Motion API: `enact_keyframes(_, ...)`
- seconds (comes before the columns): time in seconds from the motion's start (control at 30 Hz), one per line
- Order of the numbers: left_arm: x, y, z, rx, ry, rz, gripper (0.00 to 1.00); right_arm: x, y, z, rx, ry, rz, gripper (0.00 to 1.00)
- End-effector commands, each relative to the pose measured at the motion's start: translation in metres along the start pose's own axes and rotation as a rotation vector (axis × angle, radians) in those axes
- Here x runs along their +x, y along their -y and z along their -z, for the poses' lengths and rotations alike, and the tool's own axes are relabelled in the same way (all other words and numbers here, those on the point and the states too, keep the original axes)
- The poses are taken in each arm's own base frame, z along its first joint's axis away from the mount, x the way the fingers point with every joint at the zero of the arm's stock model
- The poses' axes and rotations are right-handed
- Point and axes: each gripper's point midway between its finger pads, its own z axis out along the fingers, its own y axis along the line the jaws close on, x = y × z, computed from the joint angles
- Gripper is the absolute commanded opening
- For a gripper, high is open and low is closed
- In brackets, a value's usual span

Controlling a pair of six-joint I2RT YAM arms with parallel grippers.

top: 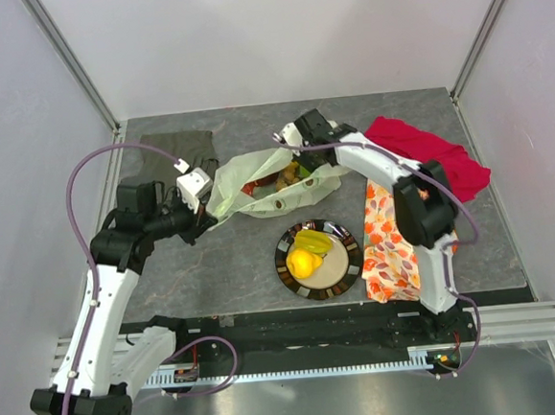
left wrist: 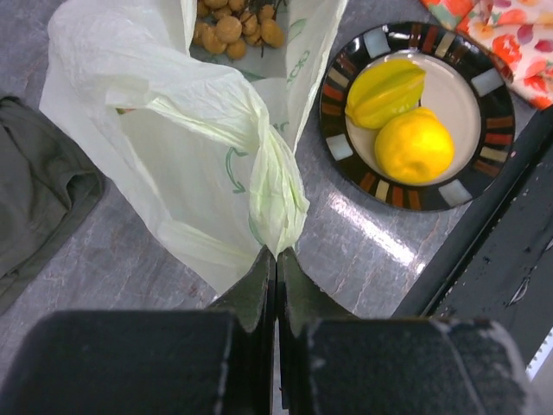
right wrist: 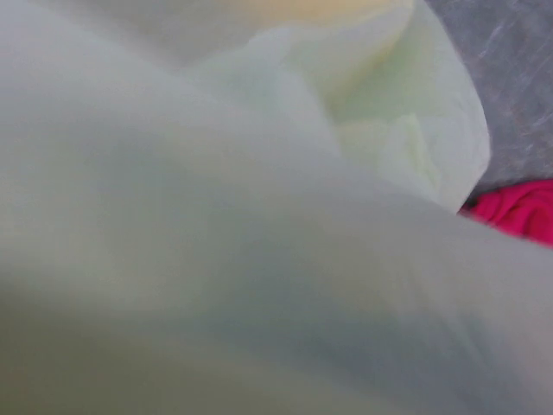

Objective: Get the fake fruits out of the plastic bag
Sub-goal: Adjust the plastic bag at the center of the board.

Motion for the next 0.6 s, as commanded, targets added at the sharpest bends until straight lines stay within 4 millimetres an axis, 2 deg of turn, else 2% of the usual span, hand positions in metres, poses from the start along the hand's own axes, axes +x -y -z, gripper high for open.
enact_keyframes(0.0,0.016,0.004,0.004,-0.004,-0.017,-0.079,0.02,-0.016,-0.029,0.081,-0.117,0.309,-0.002,0.05)
enact_keyframes(0.03,0.020,0.005,0.003,-0.001,-0.024,-0.079,0.02,0.012,-0.046,0.072,-0.156,0.278,0.002,0.02)
enact_keyframes(0.07,0.021,0.005,0.003,0.003,-0.026,-0.088,0.02,0.005,-0.050,0.088,-0.170,0.354,0.003,0.00)
enact_keyframes(0.1,0.023,0.005,0.001,0.004,-0.032,-0.091,0.02,0.011,-0.056,0.088,-0.187,0.360,0.005,0.00)
enact_keyframes(0.13,0.027,0.006,0.000,0.008,-0.039,-0.094,0.02,0.031,-0.067,0.079,-0.214,0.332,0.009,0.00)
enact_keyframes(0.17,0.028,0.005,-0.002,0.013,-0.042,-0.109,0.02,0.030,-0.070,0.083,-0.218,0.368,0.015,0.00)
enact_keyframes(0.2,0.031,0.005,-0.003,0.012,-0.051,-0.113,0.02,0.043,-0.076,0.076,-0.227,0.341,0.018,0.03)
enact_keyframes(0.27,0.034,0.006,-0.005,0.022,-0.061,-0.122,0.02,0.054,-0.078,0.066,-0.227,0.285,0.002,0.07)
enact_keyframes(0.3,0.035,0.005,-0.005,0.020,-0.068,-0.123,0.02,0.056,-0.077,0.065,-0.218,0.272,-0.006,0.19)
enact_keyframes(0.37,0.035,0.006,-0.006,0.023,-0.072,-0.131,0.01,0.056,-0.076,0.064,-0.209,0.269,-0.013,0.33)
enact_keyframes(0.4,0.031,0.005,-0.005,0.020,-0.064,-0.133,0.02,0.052,-0.073,0.067,-0.200,0.280,-0.011,0.43)
enact_keyframes(0.47,0.019,0.002,-0.007,0.012,-0.028,-0.127,0.02,0.043,-0.070,0.072,-0.192,0.304,-0.006,0.50)
enact_keyframes(0.5,0.007,-0.001,-0.008,0.008,-0.001,-0.119,0.02,0.030,-0.064,0.079,-0.177,0.334,-0.006,0.54)
enact_keyframes(0.57,-0.019,-0.008,-0.013,0.000,0.065,-0.096,0.02,0.017,-0.059,0.082,-0.174,0.356,-0.004,0.56)
